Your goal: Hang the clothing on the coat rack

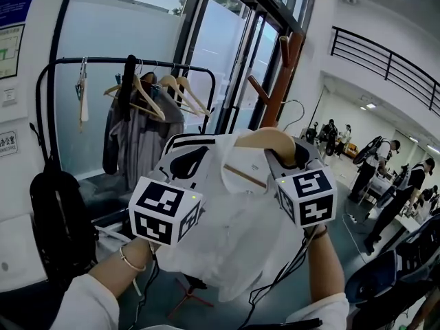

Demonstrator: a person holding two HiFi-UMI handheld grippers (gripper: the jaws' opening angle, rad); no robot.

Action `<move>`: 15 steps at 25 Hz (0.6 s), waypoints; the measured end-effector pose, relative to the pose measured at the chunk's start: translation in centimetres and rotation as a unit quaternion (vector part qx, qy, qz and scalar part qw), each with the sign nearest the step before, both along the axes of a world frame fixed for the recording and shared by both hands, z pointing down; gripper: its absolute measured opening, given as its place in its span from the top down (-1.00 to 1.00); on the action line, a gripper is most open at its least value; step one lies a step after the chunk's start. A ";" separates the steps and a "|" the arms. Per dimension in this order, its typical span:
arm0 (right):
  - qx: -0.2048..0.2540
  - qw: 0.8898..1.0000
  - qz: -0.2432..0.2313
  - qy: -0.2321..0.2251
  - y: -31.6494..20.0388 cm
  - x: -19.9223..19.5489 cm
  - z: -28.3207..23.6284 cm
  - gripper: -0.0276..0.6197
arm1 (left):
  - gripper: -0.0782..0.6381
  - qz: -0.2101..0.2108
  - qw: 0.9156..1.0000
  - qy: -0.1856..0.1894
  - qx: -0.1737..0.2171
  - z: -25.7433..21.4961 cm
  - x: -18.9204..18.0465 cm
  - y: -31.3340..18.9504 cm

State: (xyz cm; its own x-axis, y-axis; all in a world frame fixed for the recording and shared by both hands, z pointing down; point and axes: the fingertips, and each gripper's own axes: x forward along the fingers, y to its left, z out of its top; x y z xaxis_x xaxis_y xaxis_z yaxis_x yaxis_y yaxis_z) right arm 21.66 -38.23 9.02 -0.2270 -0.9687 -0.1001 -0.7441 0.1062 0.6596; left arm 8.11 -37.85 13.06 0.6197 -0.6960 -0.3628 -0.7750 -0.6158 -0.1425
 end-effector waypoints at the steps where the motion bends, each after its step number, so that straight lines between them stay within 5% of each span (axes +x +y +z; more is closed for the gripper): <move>1: 0.000 1.000 0.001 0.001 0.0 0.1 -0.4 0.36 | 0.76 0.002 1.000 0.001 0.000 -0.3 0.0 0.1; 15: -0.025 0.999 0.014 0.017 0.1 1.1 -3.1 0.36 | 0.76 0.006 0.999 0.008 0.033 -3.9 0.7 1.5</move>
State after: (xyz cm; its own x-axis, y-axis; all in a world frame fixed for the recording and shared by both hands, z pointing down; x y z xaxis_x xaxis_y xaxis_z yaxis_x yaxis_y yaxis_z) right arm 22.76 -38.11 5.95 -0.2015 -0.9784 -0.0450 -0.7252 0.1182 0.6784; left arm 8.77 -36.31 9.15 0.6218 -0.6630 -0.4169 -0.7699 -0.6150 -0.1703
